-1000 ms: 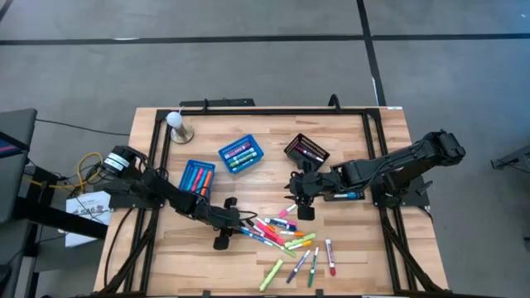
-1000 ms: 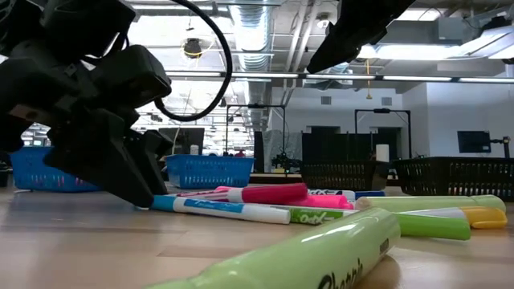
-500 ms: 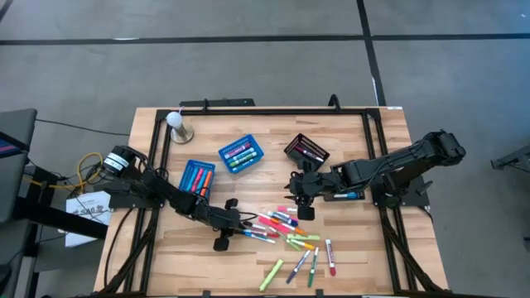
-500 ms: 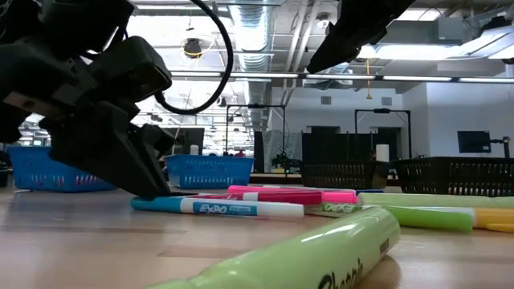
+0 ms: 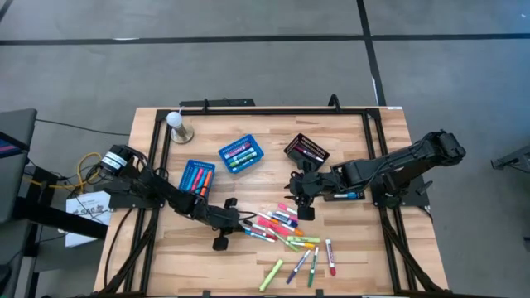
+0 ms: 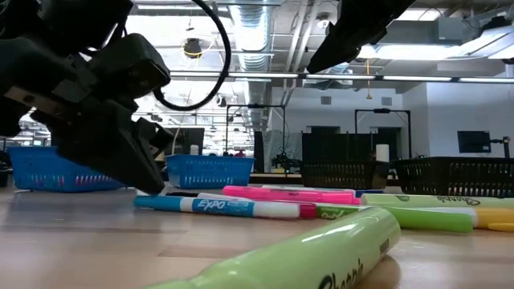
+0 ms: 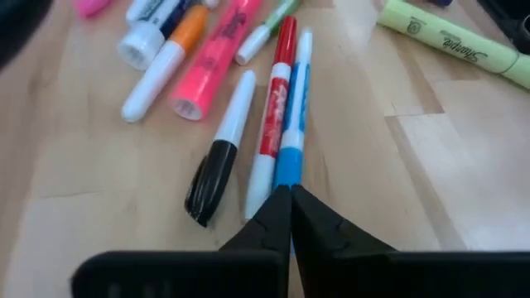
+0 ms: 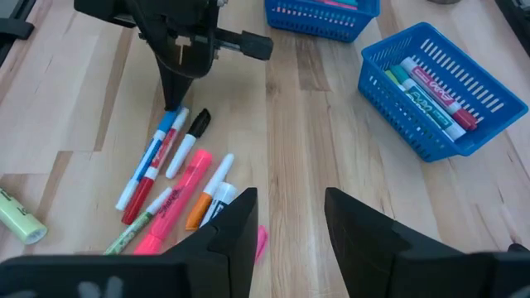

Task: Pick & Place Markers
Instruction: Put the light blue marker pen into the top black bin

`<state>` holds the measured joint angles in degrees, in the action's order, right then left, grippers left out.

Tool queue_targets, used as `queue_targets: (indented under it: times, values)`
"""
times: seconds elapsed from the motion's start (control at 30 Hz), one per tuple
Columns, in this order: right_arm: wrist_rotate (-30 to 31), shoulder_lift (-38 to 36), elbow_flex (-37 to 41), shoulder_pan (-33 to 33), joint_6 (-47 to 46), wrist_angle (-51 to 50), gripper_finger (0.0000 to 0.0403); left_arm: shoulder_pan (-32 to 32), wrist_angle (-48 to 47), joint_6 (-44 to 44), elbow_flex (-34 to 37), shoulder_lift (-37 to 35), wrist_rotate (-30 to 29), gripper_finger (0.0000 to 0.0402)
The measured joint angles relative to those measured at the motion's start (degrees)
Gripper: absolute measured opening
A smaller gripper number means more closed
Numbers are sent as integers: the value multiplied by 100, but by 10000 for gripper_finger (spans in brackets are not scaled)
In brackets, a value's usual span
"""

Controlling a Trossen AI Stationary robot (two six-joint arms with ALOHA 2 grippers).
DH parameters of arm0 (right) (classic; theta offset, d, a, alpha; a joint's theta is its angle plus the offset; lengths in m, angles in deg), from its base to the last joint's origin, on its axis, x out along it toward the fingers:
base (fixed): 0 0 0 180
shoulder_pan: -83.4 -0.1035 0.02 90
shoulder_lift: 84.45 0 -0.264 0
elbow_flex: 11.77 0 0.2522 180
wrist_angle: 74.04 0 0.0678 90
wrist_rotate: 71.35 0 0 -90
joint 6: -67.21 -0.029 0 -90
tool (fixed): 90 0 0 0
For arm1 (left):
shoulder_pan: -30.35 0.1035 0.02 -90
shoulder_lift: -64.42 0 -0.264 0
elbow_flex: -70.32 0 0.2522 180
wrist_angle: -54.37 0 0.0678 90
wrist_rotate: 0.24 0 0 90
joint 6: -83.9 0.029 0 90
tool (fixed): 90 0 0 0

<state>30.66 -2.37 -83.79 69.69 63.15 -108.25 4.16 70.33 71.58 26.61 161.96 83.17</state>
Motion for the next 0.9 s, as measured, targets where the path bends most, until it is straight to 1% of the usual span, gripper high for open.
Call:
queue_targets:
  times: [0.2, 0.3, 0.43, 0.53, 0.67, 0.8, 0.9]
  values:
    - [2, 0, 0, 0, 2, 13, 131, 4, 74, 296, -5, -752, -78, 5]
    - [0, 0, 0, 0, 2, 13, 131, 4, 57, 445, -12, -1119, -257, 5]
    - [0, 0, 0, 0, 0, 13, 131, 4, -89, 438, -12, -1345, -324, 5]
    - [2, 0, 0, 0, 0, 13, 131, 4, -67, 323, -12, -1294, -113, 8]
    - [0, 0, 0, 0, 0, 15, 131, 2, 4, 244, -12, -959, -67, 16]
    - [0, 0, 0, 0, 0, 17, 131, 4, 386, 130, -12, -457, -55, 42]
    - [0, 0, 0, 0, 0, 17, 131, -15, 781, 94, -14, -129, 116, 69]
